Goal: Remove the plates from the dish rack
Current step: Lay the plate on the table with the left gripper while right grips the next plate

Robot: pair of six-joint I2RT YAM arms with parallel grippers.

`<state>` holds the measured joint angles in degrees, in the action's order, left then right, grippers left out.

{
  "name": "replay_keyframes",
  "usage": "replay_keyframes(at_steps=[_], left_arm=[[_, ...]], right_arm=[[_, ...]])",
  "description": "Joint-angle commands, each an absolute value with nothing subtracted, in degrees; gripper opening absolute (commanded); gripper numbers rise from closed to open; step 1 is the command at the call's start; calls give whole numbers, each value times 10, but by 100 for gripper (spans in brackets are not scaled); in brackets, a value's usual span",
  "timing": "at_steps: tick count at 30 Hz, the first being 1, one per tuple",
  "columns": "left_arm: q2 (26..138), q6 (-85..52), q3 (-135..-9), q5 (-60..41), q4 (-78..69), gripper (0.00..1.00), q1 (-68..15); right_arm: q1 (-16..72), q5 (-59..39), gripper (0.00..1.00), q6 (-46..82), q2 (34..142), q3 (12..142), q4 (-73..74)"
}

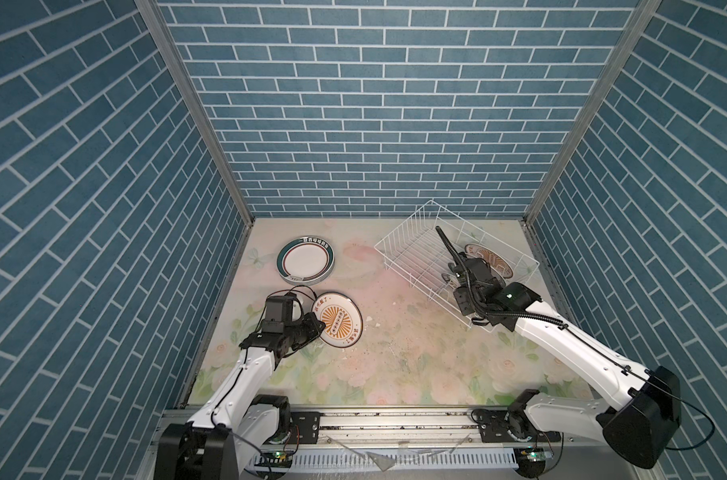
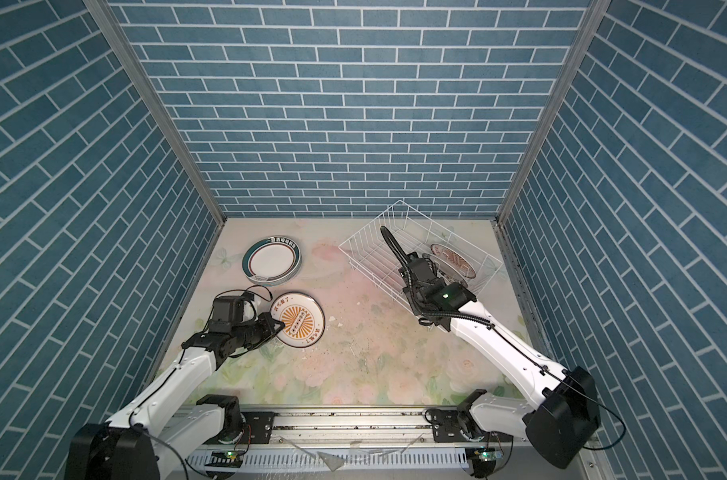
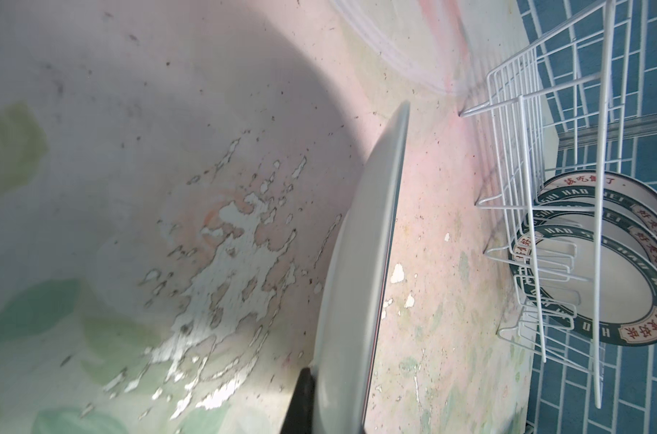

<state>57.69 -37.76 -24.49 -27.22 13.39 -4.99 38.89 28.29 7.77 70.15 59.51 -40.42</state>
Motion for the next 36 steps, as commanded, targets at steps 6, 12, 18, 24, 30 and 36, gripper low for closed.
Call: replay_keyframes(at_steps=[6, 12, 18, 24, 30, 36], left_arm=[[661, -356, -216, -248, 67, 7, -20], [722, -352, -222, -257, 32, 14, -4], [757, -349, -237, -263, 33, 25, -3], [764, -355, -232, -254, 35, 43, -3], [754, -361, -238, -233, 67, 58, -2], [701, -364, -247, -212, 120, 66, 8]], right_arm=[[380, 318, 40, 35, 726, 612, -395], [358, 296, 39, 26, 757, 615, -380], [342, 284, 39, 15, 773, 615, -369], [332, 276, 37, 10, 783, 607, -359], [326, 271, 30, 7, 781, 598, -348], [321, 265, 19, -1, 783, 589, -339]])
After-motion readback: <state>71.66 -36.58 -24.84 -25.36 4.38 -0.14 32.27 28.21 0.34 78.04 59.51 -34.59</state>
